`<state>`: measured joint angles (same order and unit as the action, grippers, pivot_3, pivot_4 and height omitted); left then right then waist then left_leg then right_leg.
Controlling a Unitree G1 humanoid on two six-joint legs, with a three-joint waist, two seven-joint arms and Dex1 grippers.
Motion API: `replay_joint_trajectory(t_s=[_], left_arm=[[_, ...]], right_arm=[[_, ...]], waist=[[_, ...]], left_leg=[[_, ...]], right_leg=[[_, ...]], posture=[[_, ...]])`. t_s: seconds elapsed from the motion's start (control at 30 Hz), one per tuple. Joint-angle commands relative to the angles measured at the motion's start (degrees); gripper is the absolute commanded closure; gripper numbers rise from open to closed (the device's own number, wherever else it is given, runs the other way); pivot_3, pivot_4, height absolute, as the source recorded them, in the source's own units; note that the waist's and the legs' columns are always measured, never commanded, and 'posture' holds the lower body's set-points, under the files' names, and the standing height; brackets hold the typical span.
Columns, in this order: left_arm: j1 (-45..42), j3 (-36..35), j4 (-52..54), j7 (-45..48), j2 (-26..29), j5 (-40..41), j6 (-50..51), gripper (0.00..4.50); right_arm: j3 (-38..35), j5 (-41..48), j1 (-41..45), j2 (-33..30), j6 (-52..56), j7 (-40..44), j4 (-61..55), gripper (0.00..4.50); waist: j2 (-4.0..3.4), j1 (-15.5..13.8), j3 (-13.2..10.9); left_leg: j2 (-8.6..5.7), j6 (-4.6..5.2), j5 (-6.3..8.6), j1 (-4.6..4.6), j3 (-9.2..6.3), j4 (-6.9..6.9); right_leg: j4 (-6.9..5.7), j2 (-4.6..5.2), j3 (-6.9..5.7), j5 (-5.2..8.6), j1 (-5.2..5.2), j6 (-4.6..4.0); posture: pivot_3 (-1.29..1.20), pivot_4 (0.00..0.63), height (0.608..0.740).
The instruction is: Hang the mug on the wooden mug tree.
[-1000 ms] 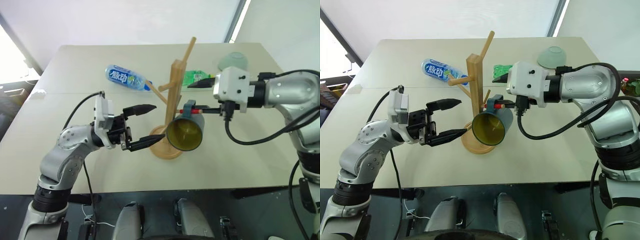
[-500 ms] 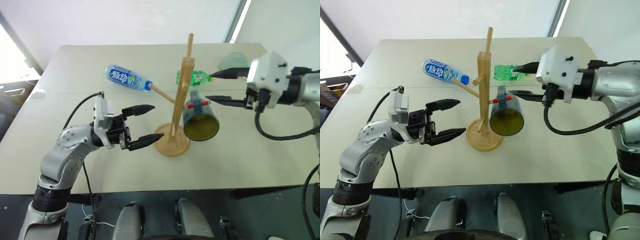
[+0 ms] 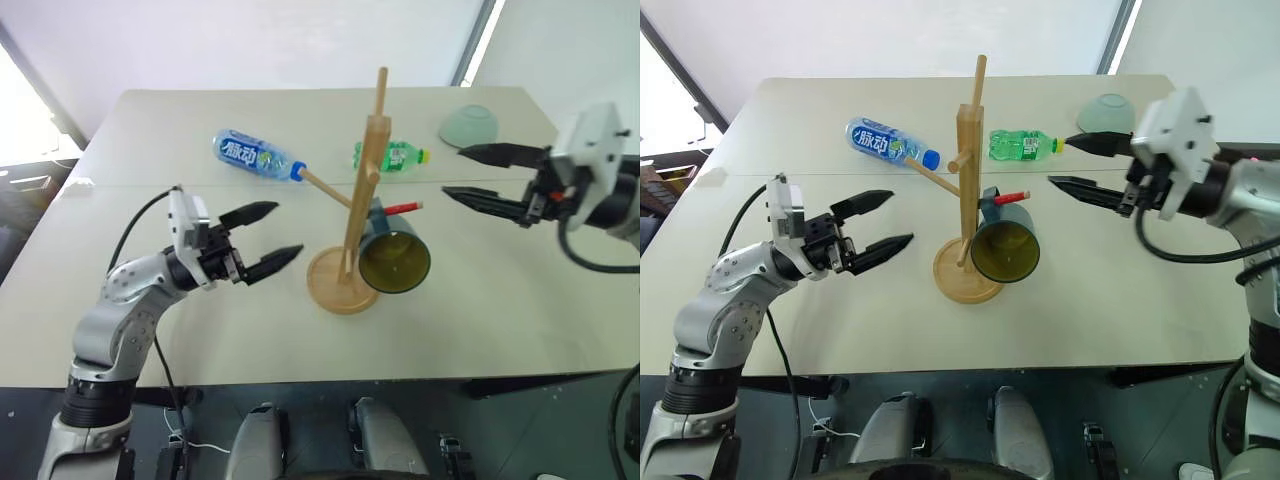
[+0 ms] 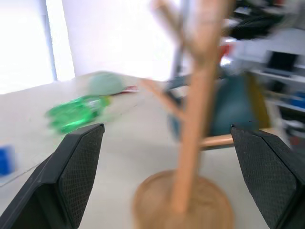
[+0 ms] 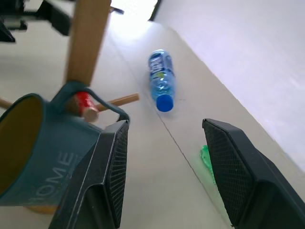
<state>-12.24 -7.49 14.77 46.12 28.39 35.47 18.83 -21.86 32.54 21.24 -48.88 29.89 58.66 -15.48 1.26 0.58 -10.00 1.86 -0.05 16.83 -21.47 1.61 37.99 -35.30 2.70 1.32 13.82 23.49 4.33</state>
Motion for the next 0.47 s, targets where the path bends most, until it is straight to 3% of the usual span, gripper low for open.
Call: replay_joint_trajectory(t_s=[0.03, 0.13, 0.23, 0.47], left_arm=[[2.54, -2.75, -1.01, -5.24, -1.71, -2.8, -2.27, 0.0], [6.51, -4.73, -3.62, -11.01, -5.0, -5.66, -4.67, 0.0], [8.1, -5.57, -5.34, -14.71, -6.77, -8.09, -6.0, 0.0], [7.87, -6.32, -7.71, -16.75, -6.75, -10.42, -7.5, 0.0]], right_arm=[[-4.15, 2.3, -5.98, 4.53, -1.44, -2.59, 2.12, 1.96], [-4.72, -0.5, -12.37, 13.64, -9.0, -7.95, 6.91, 1.96], [-3.31, -1.75, -15.21, 18.27, -12.39, -10.36, 8.03, 1.96], [0.11, -2.65, -15.44, 20.62, -15.84, -11.32, 10.43, 1.96]], waist=[[-0.02, 0.03, -0.01], [0.04, 0.06, 0.05], [-0.13, 0.16, -0.05], [-0.15, 0.2, -0.04]], left_leg=[[0.0, 0.0, 0.0, -0.01, 0.01, -0.01], [0.02, 0.0, 0.0, 0.04, -0.01, -0.01], [0.03, -0.01, 0.0, 0.06, 0.03, -0.01], [0.02, -0.03, -0.02, 0.1, 0.05, 0.02]], right_leg=[[-0.01, 0.01, 0.01, 0.0, 0.01, 0.0], [-0.05, 0.03, 0.01, -0.01, -0.01, 0.01], [-0.11, 0.03, 0.04, -0.01, 0.02, 0.01], [-0.22, -0.02, 0.05, -0.03, 0.06, -0.01]], posture=[[0.0, 0.15, 0.74], [0.0, 0.15, 0.74], [0.0, 0.15, 0.74], [0.0, 0.15, 0.74]])
